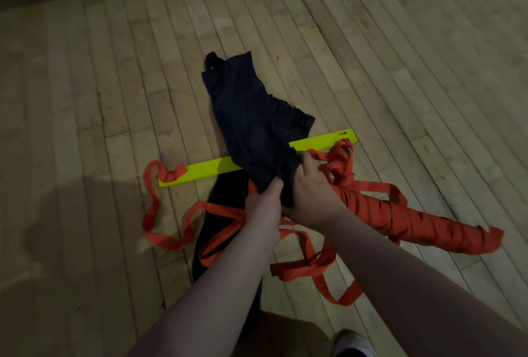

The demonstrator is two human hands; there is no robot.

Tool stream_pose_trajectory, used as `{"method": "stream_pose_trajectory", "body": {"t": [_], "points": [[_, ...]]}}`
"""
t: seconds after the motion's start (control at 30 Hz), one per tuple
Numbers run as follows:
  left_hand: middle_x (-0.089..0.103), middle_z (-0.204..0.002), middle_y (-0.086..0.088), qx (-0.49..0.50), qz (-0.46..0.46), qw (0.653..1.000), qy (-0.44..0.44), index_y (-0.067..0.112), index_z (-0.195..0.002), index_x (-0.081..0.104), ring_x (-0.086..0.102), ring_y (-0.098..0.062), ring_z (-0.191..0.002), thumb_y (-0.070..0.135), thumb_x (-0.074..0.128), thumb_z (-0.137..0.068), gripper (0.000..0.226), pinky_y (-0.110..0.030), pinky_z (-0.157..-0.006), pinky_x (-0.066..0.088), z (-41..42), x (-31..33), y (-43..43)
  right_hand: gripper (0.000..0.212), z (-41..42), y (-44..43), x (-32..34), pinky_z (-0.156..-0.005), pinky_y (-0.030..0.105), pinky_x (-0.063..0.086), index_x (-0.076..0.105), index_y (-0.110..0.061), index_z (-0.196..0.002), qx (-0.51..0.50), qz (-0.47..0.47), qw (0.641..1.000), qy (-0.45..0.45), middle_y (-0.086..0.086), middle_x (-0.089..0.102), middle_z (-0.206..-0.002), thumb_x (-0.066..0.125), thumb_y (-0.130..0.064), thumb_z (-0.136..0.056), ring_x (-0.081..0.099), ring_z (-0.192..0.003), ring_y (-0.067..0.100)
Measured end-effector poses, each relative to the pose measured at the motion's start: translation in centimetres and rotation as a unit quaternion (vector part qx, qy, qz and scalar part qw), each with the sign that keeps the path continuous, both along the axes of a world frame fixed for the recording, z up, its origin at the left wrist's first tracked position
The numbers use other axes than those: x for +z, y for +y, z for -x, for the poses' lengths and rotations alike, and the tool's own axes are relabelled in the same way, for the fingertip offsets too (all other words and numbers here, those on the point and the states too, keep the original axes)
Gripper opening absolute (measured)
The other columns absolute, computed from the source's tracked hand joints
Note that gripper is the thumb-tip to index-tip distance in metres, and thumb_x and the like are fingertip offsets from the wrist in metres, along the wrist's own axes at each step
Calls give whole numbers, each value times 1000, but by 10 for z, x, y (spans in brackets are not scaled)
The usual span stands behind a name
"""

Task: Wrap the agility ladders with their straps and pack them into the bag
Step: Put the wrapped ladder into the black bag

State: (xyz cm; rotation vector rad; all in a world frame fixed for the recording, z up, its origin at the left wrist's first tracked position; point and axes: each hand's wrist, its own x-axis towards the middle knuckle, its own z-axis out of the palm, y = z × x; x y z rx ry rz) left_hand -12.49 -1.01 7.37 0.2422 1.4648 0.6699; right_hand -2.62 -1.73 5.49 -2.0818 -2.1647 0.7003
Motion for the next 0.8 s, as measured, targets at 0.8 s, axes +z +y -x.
{"method": "stream_pose_trajectory", "body": {"t": [0.8], "points": [[67, -105, 2, -8, -110, 994, -19, 20, -115, 57, 67, -11, -88, 28, 63, -89, 28, -27, -69, 53, 34, -18, 30, 64, -17, -19, 10, -81, 41, 47, 38, -11, -122, -109, 89, 989, -33, 11, 49, -119, 70, -42, -76, 55, -107, 33]]}}
